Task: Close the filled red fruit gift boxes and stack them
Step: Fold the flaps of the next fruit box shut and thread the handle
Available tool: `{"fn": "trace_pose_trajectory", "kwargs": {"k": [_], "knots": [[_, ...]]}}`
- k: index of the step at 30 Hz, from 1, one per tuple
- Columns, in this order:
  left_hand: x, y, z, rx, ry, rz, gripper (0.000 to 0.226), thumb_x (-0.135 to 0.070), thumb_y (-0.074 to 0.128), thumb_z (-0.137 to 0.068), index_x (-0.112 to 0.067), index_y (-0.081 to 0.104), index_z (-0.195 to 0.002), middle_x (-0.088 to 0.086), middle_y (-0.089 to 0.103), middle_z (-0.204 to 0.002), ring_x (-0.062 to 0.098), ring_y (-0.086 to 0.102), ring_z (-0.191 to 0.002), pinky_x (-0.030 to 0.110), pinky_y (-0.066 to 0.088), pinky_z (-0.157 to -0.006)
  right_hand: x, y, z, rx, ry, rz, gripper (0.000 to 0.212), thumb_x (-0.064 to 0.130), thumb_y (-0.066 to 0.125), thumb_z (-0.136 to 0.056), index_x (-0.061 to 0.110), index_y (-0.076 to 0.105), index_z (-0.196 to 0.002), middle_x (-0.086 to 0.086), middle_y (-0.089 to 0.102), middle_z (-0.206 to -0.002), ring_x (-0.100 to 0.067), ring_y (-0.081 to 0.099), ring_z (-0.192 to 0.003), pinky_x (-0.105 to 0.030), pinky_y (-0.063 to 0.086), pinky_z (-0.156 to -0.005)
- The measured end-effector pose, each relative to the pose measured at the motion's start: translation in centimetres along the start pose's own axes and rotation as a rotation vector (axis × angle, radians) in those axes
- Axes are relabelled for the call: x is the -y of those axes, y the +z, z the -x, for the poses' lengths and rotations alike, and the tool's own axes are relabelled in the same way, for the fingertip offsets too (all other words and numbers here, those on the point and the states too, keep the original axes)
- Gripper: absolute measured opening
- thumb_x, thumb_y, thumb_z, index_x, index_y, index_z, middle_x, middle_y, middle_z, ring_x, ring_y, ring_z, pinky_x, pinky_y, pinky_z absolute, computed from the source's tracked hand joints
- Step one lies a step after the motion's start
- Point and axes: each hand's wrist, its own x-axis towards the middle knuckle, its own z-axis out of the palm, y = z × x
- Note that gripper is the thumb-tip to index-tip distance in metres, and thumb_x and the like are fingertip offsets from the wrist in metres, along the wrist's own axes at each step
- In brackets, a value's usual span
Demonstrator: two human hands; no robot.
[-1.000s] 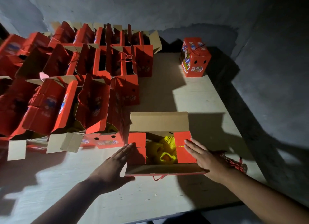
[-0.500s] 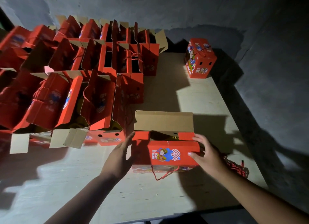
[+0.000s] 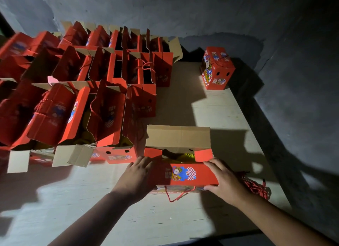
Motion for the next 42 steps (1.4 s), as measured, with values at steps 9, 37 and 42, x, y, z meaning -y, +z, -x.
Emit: {"fn": "trace_pose_trajectory", "kwargs": {"k": [9, 37, 42], "knots": [[-0.1, 0.0, 0.4, -0.087, 0.017, -0.029, 0.093, -0.068, 0.081, -0.066, -0.038, 0.045, -0.147, -0.016, 0.057, -0.130, 0.013, 0.053, -0.116, 0.035, 0.054, -0.092, -1.0, 0.2, -0.6, 0.031, -0.018, 0.049, 0.090, 0.066, 0.077, -0.080, 0.034, 0.038, -0.156, 0.019, 0.032, -0.152, 0.001, 0.026, -0.144, -0.027, 0.029, -0.122], [-1.5, 1.2, -1.1, -0.342, -0.599, 0.731, 0.010, -0.018, 0.080, -0.091, -0.027, 0.079, -0.094, 0.002, 0.078, -0.106, 0.018, 0.074, -0.091, 0.041, 0.063, -0.083, -1.7, 1.8, 0.4, 0.100, 0.087, 0.057, 0.098, 0.092, 0.030, -0.082, 0.043, 0.011, -0.165, 0.021, -0.007, -0.172, -0.009, -0.008, -0.160, -0.048, 0.025, -0.129], [-1.5, 1.1, -1.5, -0.327, -0.742, 0.867, 0.018, -0.023, 0.083, -0.089, -0.021, 0.074, -0.105, 0.005, 0.078, -0.101, 0.021, 0.076, -0.080, 0.043, 0.066, -0.069, -1.5, 1.2, 0.4, 0.116, 0.081, 0.033, 0.092, 0.084, 0.044, -0.087, 0.043, 0.017, -0.165, 0.019, -0.002, -0.173, -0.013, 0.003, -0.160, -0.046, 0.028, -0.128]]}}
